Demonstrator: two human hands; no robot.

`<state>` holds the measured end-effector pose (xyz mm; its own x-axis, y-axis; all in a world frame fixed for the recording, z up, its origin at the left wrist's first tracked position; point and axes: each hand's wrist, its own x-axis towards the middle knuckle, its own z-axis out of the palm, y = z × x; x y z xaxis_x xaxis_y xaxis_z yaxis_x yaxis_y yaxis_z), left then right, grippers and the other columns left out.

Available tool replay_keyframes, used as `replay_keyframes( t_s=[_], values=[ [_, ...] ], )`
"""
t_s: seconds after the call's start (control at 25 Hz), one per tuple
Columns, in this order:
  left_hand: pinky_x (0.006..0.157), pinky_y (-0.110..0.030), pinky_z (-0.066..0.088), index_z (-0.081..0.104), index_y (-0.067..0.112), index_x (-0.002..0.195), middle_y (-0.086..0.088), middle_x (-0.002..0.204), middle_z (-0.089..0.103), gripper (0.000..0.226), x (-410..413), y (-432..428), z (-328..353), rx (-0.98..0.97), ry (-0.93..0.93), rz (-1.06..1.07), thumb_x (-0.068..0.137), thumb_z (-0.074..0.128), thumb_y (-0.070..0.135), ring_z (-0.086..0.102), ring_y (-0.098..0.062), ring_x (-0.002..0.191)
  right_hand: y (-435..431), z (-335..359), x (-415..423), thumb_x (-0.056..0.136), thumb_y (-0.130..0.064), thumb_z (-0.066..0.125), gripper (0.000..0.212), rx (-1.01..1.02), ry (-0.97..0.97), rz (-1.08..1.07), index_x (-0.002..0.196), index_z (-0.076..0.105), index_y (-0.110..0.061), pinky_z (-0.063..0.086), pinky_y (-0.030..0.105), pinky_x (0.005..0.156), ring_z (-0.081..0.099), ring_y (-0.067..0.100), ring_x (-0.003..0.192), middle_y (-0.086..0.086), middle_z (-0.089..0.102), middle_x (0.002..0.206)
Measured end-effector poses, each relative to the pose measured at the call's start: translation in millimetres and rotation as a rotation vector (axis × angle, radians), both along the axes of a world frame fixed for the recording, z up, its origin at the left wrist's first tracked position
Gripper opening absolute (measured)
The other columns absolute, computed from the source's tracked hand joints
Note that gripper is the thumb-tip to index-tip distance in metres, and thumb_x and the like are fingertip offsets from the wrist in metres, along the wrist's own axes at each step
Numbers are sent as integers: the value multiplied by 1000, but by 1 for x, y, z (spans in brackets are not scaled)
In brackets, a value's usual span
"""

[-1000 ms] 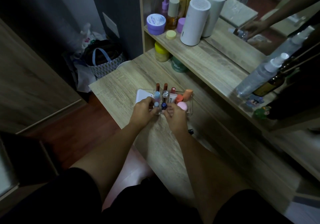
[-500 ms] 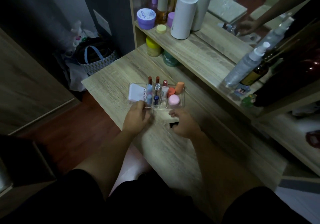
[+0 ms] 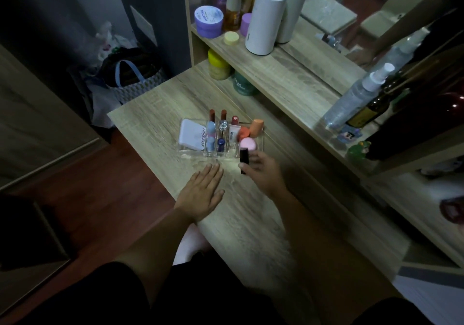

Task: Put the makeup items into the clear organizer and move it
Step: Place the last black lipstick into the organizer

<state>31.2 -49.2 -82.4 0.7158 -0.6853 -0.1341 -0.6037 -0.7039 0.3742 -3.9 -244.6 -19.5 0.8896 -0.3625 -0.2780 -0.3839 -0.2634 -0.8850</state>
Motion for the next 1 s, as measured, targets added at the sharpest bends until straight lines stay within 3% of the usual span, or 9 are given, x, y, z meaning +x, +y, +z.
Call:
replay_keyframes(
  t_s=[0.16,0.28,0.4,0.52,0.64,0.76,0.84,0.92,1.0],
  values=[
    [119,-41,17,16,17,147,-4,159,16,60,1,0,0,20,-27,-9,96,34,43,10,-21,147,7,11,20,82,-10,69,25,221,-73,-137,100,63,-27,54,13,66,68,-4,79,-13,66,89],
    [119,-41,17,16,17,148,-4,159,15,61,1,0,-1,17,-18,-6,96,34,43,10,-21,147,11,12,32,82,-9,69,19,343,-89,-212,93,64,-24,57,30,79,70,14,88,-5,71,90],
    [119,-41,16,14,18,148,-2,159,14,62,1,1,-2,21,-19,-5,95,33,44,9,-20,147,12,8,39,83,-3,68,18,349,-110,-227,97,65,-14,57,28,78,68,15,87,-4,70,91],
    [119,-39,14,13,20,148,-1,159,14,62,1,1,-3,20,-25,4,95,32,46,8,-17,147,13,3,43,81,2,68,28,278,-117,-240,108,63,-3,56,24,79,69,7,82,4,69,96],
    [119,-40,15,16,19,148,-1,159,16,62,0,1,-2,1,-20,7,95,34,45,10,-18,147,13,-3,42,80,0,70,32,148,-119,-189,111,64,-4,54,8,68,66,-12,71,-4,69,88],
    [119,-41,18,17,18,147,-2,159,18,62,1,1,-2,-2,-25,5,95,35,45,11,-19,147,13,-8,41,80,-1,70,33,-2,-126,-113,112,66,-5,50,2,66,64,-14,72,-2,69,94],
    [118,-41,19,18,18,147,-3,159,19,61,1,1,-2,10,-42,-3,95,35,45,12,-20,147,15,-10,41,80,0,69,32,-102,-126,-75,112,66,-4,50,6,72,68,0,83,6,70,103],
    [118,-42,20,20,17,147,-3,158,20,61,1,1,-2,9,-47,-1,95,35,45,13,-20,147,18,-13,41,82,-1,68,31,-216,-118,-43,113,66,-4,55,22,82,69,17,94,11,69,110],
    [118,-42,21,21,17,147,-3,158,21,61,1,0,-2,3,-44,4,95,36,44,14,-21,147,20,-13,41,83,-3,66,30,-314,-105,-22,113,65,-5,56,35,90,68,21,98,12,69,111]
  ],
)
